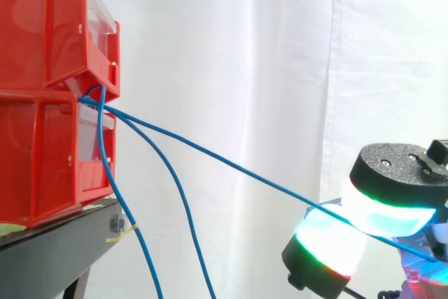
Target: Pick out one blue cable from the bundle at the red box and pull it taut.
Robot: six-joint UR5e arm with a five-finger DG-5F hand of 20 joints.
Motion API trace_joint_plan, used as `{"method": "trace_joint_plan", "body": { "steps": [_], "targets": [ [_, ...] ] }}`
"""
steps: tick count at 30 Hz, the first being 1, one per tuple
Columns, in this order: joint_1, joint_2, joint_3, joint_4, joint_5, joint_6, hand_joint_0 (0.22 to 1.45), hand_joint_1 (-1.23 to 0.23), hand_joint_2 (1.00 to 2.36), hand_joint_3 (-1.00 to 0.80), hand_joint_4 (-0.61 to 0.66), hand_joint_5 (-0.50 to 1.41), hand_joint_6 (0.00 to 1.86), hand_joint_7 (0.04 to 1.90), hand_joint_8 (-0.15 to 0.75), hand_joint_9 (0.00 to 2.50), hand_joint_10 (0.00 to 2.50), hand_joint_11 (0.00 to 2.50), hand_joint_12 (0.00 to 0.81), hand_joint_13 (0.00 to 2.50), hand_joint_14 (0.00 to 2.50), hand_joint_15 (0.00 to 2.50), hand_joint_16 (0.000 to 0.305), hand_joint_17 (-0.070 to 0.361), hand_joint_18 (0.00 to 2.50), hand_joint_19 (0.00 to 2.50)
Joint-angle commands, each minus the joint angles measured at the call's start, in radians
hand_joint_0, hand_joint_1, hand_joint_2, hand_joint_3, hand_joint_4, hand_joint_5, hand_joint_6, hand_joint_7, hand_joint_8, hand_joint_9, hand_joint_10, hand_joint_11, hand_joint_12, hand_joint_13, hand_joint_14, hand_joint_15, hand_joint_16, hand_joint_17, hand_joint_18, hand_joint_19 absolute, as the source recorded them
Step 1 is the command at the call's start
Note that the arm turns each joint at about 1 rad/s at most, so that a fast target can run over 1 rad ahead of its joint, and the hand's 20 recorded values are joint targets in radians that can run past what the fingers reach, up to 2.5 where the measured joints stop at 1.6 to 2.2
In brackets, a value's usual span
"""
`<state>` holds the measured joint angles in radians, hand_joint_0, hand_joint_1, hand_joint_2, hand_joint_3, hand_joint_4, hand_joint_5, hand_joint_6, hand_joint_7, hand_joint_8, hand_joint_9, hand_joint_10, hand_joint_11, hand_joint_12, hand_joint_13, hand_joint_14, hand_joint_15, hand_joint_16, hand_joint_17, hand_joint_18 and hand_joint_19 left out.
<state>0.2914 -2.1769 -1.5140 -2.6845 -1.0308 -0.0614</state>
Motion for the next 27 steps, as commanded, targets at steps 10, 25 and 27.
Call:
{"method": "trace_joint_plan", "body": {
  "steps": [10,25,27],
  "targets": [
    [0.000,0.000,0.000,0.000,0.000,0.000,0.63,-0.81,1.02,-0.12,-0.04,-0.01,0.87,1.10,0.309,1.47,0.02,0.55,0.451,1.10,0.02,0.60,0.064,0.144,0.93,0.76],
    [0.000,0.000,0.000,0.000,0.000,0.000,0.63,-0.81,1.02,-0.13,-0.04,-0.01,0.87,1.10,0.317,1.49,0.02,0.57,0.456,1.13,0.02,0.61,0.064,0.144,0.96,0.77],
    [0.000,-0.001,0.000,0.000,0.000,0.000,0.63,-0.81,1.02,-0.13,-0.04,-0.01,0.87,1.10,0.312,1.49,0.02,0.56,0.453,1.13,0.02,0.60,0.064,0.144,0.96,0.76]
  ]
}}
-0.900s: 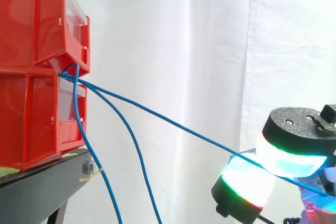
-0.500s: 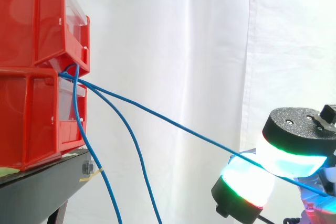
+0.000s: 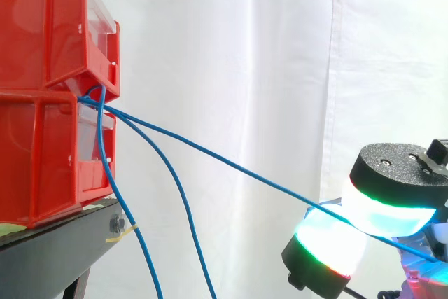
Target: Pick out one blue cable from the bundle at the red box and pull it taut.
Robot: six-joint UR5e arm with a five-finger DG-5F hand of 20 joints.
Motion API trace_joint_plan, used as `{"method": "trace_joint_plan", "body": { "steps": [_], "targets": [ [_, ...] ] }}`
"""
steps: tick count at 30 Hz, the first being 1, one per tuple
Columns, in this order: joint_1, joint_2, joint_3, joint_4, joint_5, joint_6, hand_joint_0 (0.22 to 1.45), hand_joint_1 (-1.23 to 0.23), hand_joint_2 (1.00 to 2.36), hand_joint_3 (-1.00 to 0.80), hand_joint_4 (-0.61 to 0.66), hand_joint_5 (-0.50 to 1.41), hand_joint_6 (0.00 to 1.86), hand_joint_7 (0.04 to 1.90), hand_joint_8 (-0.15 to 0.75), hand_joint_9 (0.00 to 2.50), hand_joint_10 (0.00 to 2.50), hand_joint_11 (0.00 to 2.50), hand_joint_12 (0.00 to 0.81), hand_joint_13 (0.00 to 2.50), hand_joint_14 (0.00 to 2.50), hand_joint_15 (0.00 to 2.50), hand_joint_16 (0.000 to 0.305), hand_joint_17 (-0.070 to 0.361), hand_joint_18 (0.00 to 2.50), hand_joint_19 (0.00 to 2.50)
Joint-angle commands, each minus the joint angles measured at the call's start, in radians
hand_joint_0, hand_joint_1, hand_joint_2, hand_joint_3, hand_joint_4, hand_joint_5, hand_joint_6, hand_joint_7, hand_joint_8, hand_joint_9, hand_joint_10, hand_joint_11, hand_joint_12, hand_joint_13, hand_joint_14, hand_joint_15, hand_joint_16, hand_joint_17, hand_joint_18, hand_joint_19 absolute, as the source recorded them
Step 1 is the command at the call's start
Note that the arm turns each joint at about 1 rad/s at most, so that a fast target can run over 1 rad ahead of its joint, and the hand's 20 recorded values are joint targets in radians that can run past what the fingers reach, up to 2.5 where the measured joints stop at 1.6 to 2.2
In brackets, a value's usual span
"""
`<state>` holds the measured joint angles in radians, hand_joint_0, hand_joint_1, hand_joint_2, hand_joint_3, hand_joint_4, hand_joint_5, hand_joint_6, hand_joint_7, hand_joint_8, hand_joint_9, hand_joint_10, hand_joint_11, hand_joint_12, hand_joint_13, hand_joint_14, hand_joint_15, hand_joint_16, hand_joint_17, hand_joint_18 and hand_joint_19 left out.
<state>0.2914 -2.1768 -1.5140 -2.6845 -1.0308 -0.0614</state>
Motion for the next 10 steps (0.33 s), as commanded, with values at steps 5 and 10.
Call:
{"method": "trace_joint_plan", "body": {
  "steps": [5,10],
  "targets": [
    [0.000,-0.001,0.000,0.000,0.000,0.000,0.63,-0.81,1.02,-0.13,-0.04,-0.01,0.87,1.10,0.310,1.49,0.02,0.56,0.452,1.12,0.02,0.61,0.064,0.144,0.96,0.76],
    [0.000,-0.001,0.000,0.000,0.000,0.000,0.63,-0.81,1.02,-0.13,-0.04,-0.01,0.87,1.11,0.314,1.48,0.02,0.57,0.451,1.12,0.02,0.61,0.064,0.144,0.96,0.77]
  ]
}}
